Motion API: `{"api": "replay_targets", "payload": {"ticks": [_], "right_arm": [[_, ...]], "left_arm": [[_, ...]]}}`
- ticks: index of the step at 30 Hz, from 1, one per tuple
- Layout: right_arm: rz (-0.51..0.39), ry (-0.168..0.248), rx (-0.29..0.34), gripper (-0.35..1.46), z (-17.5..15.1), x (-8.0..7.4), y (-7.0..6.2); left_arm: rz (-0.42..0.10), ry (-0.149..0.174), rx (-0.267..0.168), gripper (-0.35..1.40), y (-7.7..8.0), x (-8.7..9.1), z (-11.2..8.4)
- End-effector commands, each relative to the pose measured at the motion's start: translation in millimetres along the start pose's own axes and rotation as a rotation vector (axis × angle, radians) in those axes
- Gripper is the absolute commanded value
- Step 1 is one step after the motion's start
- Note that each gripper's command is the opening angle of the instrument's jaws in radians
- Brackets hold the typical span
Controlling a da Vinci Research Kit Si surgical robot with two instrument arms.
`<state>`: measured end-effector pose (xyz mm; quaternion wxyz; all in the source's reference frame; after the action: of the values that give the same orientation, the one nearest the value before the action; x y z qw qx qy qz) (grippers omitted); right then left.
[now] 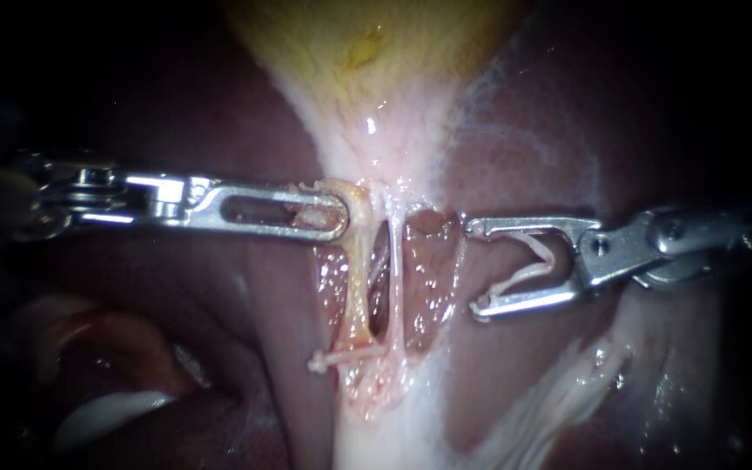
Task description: Clipping second clip left tube
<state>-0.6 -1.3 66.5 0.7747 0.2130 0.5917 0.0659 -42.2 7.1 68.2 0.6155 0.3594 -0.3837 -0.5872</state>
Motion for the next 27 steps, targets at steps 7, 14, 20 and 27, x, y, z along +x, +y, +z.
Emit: {"api": "replay_targets", "payload": {"ticks": [7,14,20,27], "right_arm": [[0.0,0.0,-0.001,0.47,0.1,0.0,-0.1],[0.0,0.0,-0.001,0.48,0.3,0.1,-0.1],[0.0,-0.001,-0.004,0.48,0.8,0.2,-0.3],[0.016,0.001,0.009,0.48,3.5,-0.5,-0.6]], "left_arm": [[-0.005,0.008,0.005,-0.35,-1.2,-0.1,-2.0],[-0.014,0.015,0.009,-0.35,-3.9,0.4,-5.1],[-0.015,0.013,0.014,-0.35,-4.2,0.4,-5.6],[-0.015,0.012,0.014,-0.35,-4.3,0.5,-5.5]]}}
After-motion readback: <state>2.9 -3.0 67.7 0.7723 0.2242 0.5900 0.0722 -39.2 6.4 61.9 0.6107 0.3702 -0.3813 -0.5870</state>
